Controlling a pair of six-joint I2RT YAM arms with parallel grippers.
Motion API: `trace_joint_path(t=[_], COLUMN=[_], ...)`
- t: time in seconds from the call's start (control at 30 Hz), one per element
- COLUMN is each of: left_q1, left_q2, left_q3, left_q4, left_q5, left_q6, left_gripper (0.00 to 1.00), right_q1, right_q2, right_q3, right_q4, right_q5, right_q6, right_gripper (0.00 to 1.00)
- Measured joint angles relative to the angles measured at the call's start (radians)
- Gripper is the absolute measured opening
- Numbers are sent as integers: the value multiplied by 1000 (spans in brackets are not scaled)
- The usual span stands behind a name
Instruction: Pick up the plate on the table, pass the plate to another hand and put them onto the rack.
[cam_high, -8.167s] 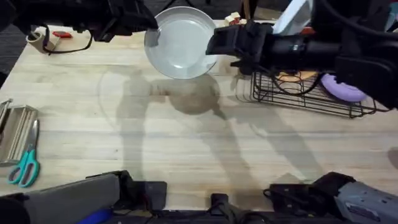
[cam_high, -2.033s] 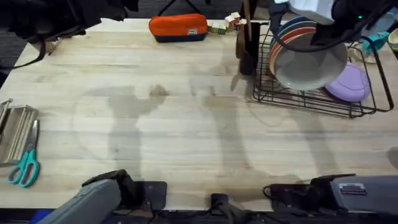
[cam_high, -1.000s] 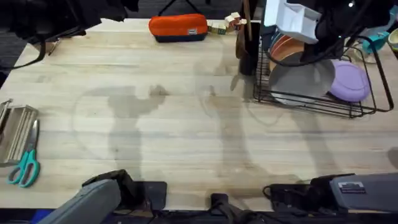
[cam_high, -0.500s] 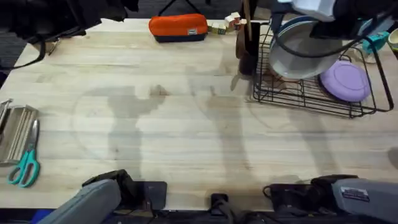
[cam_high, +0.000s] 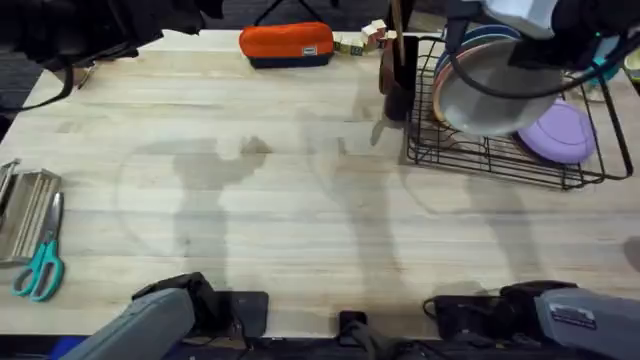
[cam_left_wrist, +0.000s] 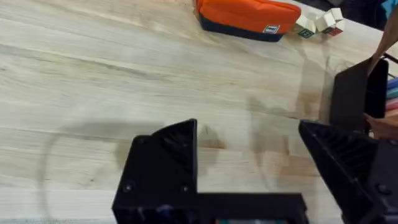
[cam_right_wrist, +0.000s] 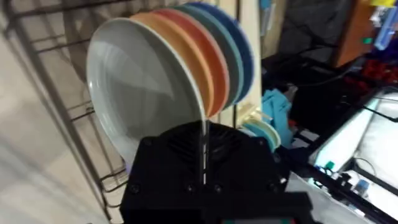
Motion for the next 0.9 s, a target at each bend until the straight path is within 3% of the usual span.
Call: trace_joint_path(t=[0.5,0.9], left_q1=[0,0], left_q2=[0,0], left_q3=[0,0], left_q4=[0,0], left_q5=[0,0], left_q6=[0,0], left_gripper=[993,993], right_q1=[0,-2], right_q2=[0,0], right_q3=[-14,-140], right_q4=[-13,88], right_q5=[-7,-9], right_q6=[2,3], right_gripper=[33,31])
